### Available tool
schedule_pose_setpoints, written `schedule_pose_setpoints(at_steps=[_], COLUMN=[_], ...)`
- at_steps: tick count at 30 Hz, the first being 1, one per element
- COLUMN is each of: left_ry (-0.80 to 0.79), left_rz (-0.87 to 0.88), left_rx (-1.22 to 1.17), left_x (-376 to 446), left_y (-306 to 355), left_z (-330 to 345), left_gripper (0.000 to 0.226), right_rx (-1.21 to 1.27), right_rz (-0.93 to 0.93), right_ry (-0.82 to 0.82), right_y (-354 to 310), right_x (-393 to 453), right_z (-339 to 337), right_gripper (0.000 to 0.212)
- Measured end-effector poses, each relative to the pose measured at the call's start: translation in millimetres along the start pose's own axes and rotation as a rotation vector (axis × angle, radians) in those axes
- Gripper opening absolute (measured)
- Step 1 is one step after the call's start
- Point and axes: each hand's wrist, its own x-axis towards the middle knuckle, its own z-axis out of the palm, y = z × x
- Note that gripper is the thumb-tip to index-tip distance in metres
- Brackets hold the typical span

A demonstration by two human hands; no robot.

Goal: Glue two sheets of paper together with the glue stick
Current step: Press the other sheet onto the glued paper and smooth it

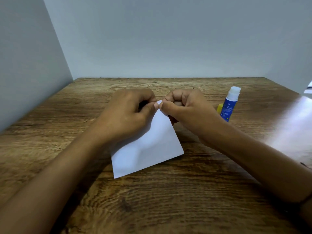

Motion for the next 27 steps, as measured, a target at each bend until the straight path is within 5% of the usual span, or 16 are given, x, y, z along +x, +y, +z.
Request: schedule_pose_setpoints(at_steps=[10, 13, 16, 21, 27], left_ry=[0.437, 0.349, 0.202, -0.005, 0.07], left_rz=[-0.302, -0.253, 0.012, 0.267, 0.2], left_rx=[-0.129, 0.043, 0.249, 0.293, 0.226], left_x=[7, 5, 2, 0, 2], left_y=[-12, -14, -10, 1, 2], left_z=[-12, -9, -7, -5, -6], left_gripper=[0.022, 0.014, 0.029, 0.023, 0.021], right_rx=[0.091, 0.009, -0.212, -0.37, -0.169], right_rz=[0.03, 0.029, -0.019, -0.14, -0.065], right_ry=[0.009, 0.024, 0.019, -0.003, 0.012], right_y=[-4, -3, -5, -12, -10], right_x=[0, -3, -5, -6, -2], right_z=[-1, -3, -4, -2, -7], right_gripper=[0.024, 0.019, 0.017, 0.017, 0.015])
